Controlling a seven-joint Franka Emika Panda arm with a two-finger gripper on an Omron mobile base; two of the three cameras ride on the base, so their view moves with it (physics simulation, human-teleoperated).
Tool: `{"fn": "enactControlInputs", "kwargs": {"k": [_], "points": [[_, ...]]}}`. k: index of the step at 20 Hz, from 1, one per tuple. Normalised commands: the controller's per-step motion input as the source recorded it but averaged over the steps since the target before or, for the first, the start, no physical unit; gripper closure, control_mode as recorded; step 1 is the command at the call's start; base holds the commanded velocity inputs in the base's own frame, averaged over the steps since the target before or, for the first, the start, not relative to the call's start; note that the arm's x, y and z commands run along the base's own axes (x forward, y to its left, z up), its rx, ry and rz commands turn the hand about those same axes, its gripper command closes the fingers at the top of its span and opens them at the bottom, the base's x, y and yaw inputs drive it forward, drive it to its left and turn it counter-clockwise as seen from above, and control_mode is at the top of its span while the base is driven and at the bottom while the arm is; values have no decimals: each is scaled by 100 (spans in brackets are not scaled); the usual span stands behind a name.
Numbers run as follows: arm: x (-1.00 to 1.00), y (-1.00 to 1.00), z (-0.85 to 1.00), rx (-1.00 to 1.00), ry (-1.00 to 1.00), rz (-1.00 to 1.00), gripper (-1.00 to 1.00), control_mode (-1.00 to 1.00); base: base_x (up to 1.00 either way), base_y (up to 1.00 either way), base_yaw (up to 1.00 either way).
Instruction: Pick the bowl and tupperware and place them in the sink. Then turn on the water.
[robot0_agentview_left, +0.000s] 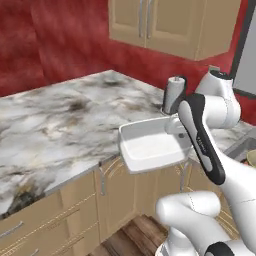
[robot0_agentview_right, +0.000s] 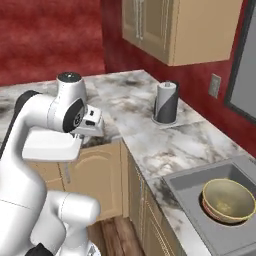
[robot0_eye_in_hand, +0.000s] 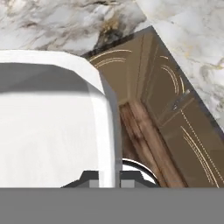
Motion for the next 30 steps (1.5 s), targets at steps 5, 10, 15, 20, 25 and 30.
{"fn": "enactControlInputs", "kwargs": {"k": [5,10,15,20,25,30], "points": [[0,0,0,0,0,0,100,100,-33,0,-87],[0,0,0,0,0,0,100,100,-41,0,-82],[0,0,0,0,0,0,100,100,-37,-8,-79],[0,0,0,0,0,0,100,100,-9,-68,-54],[0,0,0,0,0,0,100,100,-1,-67,-16],[0,0,0,0,0,0,100,100,8,-54,-4]]}}
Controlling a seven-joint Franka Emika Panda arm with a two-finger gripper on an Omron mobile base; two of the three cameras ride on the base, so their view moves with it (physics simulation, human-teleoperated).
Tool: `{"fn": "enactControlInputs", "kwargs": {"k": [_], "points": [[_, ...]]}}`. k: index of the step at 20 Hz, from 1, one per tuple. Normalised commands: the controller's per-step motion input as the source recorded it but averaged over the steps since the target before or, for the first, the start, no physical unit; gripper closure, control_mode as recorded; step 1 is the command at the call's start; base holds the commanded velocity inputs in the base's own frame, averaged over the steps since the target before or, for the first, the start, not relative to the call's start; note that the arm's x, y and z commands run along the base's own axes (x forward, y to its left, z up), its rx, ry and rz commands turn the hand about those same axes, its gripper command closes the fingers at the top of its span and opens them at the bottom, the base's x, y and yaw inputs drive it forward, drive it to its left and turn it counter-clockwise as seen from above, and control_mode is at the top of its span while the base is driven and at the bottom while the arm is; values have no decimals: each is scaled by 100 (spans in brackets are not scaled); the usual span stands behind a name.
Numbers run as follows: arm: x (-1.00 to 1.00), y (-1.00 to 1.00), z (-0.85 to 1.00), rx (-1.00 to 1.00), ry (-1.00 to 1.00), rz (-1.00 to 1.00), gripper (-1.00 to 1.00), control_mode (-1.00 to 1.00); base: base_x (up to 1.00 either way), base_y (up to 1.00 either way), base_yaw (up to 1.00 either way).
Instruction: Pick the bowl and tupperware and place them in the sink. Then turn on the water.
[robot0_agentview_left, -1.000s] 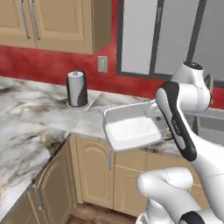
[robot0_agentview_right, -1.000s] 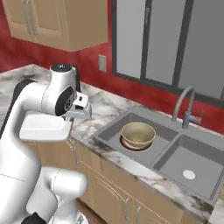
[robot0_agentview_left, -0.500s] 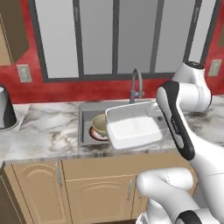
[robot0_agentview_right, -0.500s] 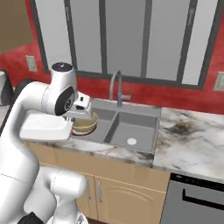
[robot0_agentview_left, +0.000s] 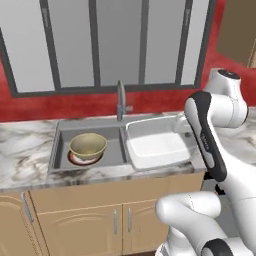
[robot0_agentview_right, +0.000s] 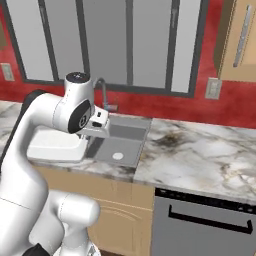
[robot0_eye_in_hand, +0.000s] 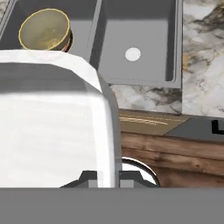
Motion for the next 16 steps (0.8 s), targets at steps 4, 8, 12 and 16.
{"fn": "enactControlInputs", "kwargs": {"k": [4,8,12,16], "points": [[0,0,0,0,0,0,100,100,37,-47,0],[0,0,0,0,0,0,100,100,58,-40,-4],[0,0,0,0,0,0,100,100,73,-40,-7],[0,0,0,0,0,0,100,100,59,-15,-10]]}}
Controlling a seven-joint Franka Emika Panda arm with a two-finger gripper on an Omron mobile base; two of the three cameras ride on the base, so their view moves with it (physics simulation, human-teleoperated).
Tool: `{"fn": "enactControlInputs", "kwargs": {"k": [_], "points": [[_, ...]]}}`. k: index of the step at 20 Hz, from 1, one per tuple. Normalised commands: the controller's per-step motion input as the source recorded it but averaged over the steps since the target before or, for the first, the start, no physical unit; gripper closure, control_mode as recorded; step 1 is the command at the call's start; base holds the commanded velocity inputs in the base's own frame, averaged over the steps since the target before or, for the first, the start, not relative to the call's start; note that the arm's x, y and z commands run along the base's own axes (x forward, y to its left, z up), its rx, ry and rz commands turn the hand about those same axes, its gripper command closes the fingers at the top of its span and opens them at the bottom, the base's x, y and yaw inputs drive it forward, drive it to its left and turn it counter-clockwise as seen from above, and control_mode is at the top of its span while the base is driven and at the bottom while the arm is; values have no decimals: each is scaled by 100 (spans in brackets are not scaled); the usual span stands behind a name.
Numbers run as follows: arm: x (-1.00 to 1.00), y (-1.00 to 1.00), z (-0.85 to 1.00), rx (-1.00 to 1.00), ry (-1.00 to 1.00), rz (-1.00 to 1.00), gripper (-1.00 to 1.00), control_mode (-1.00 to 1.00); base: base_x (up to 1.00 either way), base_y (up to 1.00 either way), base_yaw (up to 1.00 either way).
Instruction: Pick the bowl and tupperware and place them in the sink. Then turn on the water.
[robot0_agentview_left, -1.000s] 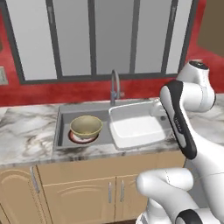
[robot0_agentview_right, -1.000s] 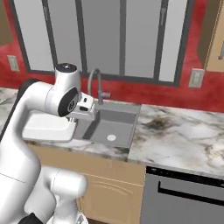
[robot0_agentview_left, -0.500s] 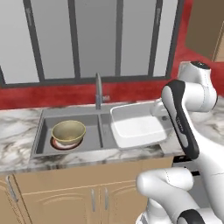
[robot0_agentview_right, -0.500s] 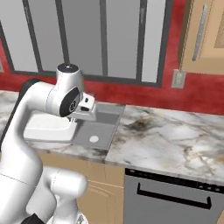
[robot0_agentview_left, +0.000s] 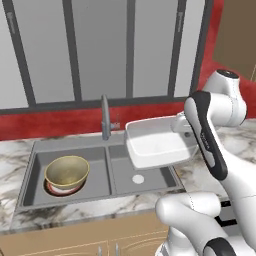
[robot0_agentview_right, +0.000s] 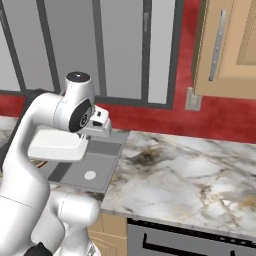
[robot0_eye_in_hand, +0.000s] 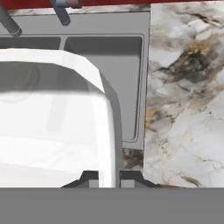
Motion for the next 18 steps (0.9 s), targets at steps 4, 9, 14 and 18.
{"fn": "enactControlInputs", "kwargs": {"k": [4,9,14,18], "points": [[0,0,0,0,0,0,100,100,49,0,-10],[0,0,0,0,0,0,100,100,3,0,-1],[0,0,0,0,0,0,100,100,0,0,0],[0,0,0,0,0,0,100,100,0,0,0]]}}
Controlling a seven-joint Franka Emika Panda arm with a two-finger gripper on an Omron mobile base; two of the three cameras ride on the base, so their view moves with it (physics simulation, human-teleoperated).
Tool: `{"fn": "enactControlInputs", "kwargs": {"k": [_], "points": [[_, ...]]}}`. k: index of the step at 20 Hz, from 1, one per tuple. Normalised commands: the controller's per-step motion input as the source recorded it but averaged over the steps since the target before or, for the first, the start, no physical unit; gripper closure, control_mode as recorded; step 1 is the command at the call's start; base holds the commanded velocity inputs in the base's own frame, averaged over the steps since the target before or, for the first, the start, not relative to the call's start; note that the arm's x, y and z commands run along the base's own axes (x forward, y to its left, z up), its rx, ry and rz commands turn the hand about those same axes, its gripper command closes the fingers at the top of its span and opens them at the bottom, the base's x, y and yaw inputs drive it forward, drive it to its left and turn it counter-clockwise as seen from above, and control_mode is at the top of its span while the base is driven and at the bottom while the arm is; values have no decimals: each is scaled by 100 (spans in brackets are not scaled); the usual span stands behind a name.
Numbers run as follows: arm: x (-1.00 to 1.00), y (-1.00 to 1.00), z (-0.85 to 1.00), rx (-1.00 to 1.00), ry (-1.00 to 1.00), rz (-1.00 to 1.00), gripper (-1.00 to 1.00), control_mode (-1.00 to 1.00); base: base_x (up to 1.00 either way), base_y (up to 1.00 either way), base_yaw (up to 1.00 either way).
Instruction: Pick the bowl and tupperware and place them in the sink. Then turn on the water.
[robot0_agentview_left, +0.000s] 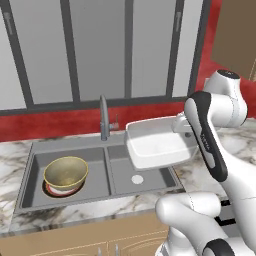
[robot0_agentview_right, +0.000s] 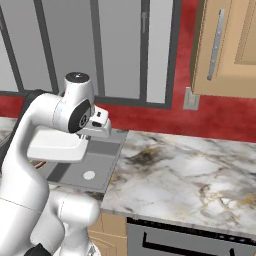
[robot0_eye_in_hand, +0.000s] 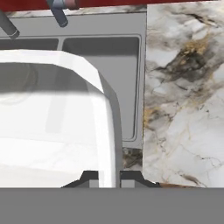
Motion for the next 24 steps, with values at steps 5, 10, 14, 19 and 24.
{"fn": "enactControlInputs", "kwargs": {"k": [5,10,14,19,24], "points": [[0,0,0,0,0,0,100,100,0,0,0],[0,0,-7,0,0,0,100,-100,0,0,0],[1,0,-24,0,0,0,100,-100,0,0,0],[0,0,-4,0,0,0,100,-100,0,0,0],[0,0,-25,-1,0,0,100,-100,0,0,0]]}}
